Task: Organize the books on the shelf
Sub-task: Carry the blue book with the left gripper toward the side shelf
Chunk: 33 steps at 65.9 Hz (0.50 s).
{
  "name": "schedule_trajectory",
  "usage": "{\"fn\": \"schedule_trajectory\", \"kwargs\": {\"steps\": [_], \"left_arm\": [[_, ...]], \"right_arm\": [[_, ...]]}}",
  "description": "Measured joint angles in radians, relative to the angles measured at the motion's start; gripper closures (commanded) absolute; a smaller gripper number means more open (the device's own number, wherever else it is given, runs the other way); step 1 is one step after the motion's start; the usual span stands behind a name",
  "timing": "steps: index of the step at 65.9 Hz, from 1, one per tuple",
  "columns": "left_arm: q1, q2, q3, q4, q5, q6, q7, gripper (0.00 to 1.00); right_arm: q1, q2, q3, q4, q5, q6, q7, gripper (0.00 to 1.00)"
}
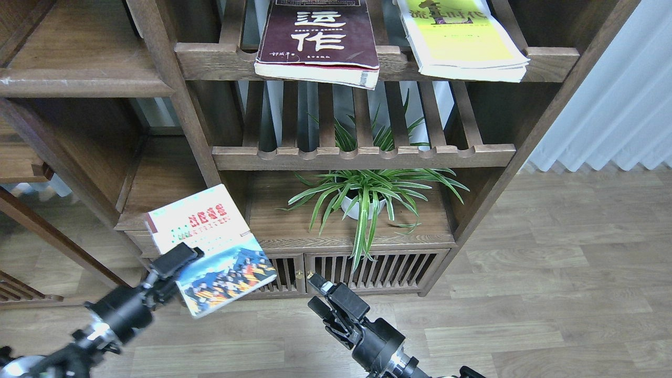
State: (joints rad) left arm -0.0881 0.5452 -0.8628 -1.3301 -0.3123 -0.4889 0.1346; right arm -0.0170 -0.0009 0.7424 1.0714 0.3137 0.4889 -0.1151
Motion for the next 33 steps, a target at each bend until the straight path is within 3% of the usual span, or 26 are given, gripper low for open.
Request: {"fn": "schedule_trajectory", "kwargs": {"steps": [10,20,21,26,33], "left_arm": [[0.002,-0.045,-0.111,0.027,0.181,0.0,0.001,0.91],[0.046,-0.098,-0.312,0.021,0.446,0.0,0.011,0.92],[0.07,-0.132,-0.384,0.014,0.523,0.0,0.021,0.92],[0.107,-0.188,-0.478,0.001,0.618,0.0,0.049,0.92],[0.189,-0.291,-0.624,-0.069,0.736,0.0,0.133,0.92]], "right_arm": [[0.006,0.001,0.005,-0.007,0.001,0.0,0.0,0.06],[0.008,0.001,0.012,-0.011,0.003,0.0,0.001,0.06],[0.009,0.001,0.013,-0.012,0.005,0.0,0.001,0.06],[0.01,0.001,0.014,-0.016,0.005,0.0,0.002,0.06],[0.012,0.001,0.014,-0.028,0.007,0.0,0.002,0.06]]}}
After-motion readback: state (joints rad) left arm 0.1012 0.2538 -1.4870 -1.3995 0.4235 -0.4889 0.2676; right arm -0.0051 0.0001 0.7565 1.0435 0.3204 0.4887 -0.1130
